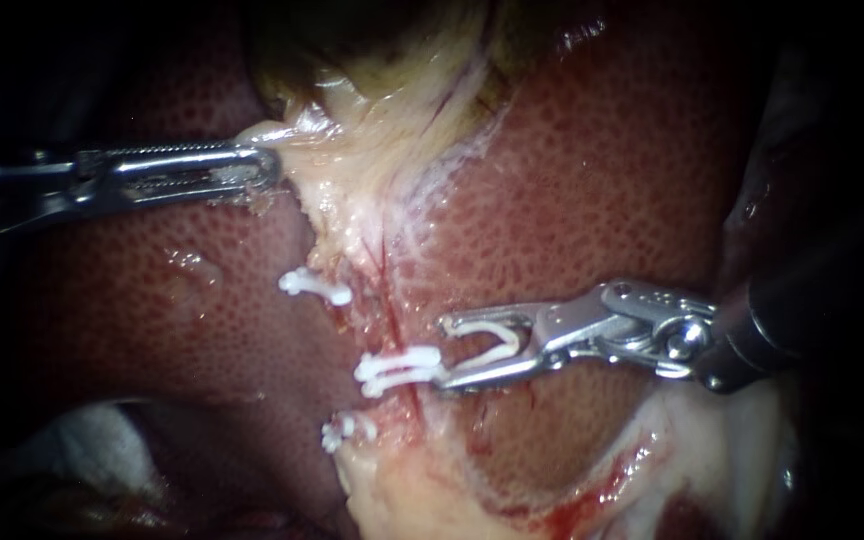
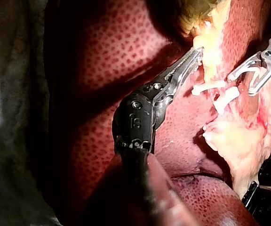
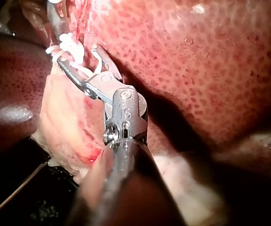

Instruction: Clipping third clip right tube

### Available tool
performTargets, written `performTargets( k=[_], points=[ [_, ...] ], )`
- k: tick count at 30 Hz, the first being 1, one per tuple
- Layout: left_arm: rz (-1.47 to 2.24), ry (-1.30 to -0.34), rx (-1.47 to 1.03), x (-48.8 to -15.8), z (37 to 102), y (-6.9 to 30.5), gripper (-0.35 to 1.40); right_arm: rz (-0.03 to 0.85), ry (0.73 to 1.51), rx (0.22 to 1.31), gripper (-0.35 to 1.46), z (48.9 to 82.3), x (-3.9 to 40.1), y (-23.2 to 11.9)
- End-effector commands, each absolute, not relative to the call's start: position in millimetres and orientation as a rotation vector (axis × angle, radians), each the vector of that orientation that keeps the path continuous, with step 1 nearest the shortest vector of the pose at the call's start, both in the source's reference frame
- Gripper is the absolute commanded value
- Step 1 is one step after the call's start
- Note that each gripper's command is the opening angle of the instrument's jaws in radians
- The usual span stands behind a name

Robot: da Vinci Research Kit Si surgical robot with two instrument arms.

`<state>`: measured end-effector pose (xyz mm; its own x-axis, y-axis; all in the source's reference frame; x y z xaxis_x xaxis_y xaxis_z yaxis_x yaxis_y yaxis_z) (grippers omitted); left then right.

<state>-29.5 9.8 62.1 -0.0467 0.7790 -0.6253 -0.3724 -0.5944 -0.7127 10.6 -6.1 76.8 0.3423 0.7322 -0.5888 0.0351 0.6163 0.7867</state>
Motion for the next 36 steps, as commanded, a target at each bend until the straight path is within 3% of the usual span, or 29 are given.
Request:
performTargets(
  k=[1, 25, 36],
  points=[
    [1.761, -0.462, -1.396, -29.5, 62.1, 9.8, -0.35, 0.525, 1.147, 0.809, 0.49, 76.7, 10.7, -5.9],
    [1.761, -0.46, -1.395, -29.8, 62.0, 9.7, -0.35, 0.541, 1.148, 0.792, 0.49, 79.2, 16.2, -5.2],
    [1.761, -0.461, -1.395, -29.8, 62.1, 9.8, -0.35, 0.59, 1.259, 0.978, 0.49, 77.2, 17.3, -6.3]
  ],
)
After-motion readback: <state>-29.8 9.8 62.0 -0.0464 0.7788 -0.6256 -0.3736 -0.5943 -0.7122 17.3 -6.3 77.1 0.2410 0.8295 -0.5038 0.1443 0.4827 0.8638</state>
